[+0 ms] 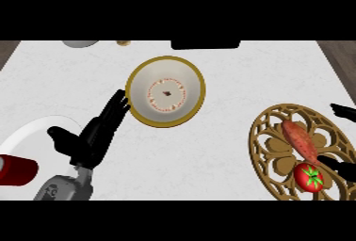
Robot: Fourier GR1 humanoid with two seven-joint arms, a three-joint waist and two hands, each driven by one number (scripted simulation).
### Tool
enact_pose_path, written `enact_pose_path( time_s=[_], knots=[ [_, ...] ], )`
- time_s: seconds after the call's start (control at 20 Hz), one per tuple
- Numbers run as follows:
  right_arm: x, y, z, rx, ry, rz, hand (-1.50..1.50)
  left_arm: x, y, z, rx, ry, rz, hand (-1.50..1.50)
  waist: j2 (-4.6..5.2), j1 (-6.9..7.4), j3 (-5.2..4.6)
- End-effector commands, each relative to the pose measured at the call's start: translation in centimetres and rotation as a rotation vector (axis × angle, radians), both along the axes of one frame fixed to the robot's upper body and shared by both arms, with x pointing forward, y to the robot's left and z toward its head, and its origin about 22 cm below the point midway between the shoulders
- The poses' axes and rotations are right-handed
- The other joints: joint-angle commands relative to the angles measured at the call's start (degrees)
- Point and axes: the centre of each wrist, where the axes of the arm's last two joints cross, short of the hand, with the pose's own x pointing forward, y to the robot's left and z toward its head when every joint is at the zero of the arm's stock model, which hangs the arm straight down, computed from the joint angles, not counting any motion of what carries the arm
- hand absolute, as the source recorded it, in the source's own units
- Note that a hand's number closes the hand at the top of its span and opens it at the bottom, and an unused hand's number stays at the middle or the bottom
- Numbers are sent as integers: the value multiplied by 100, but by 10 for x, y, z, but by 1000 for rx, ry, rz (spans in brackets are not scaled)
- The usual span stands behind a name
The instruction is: Pick the sweet potato from the placemat and place it in the bowl
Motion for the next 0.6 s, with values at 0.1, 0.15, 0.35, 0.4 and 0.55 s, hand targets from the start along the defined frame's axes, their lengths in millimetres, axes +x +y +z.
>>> enact_pose_path(
  time_s=[0.1,0.15,0.35,0.4,0.55],
  knots=[
    [-16,-6,43,-431,31,8,-150,0,12,5,-11,18,4,0,-18,9,-24],
    [-14,-15,61,-502,54,-33,-150,-12,6,1,-23,20,-9,0,-34,44,-26],
    [-17,16,84,-628,171,-122,-150,-4,3,12,-25,19,-24,0,-6,67,-25],
    [-12,18,102,-646,219,-126,-150,1,-4,11,-12,5,-24,0,11,65,-22],
    [-15,44,96,-683,345,-126,-150,-1,2,15,-22,4,-41,0,30,202,-12]
  ],
)
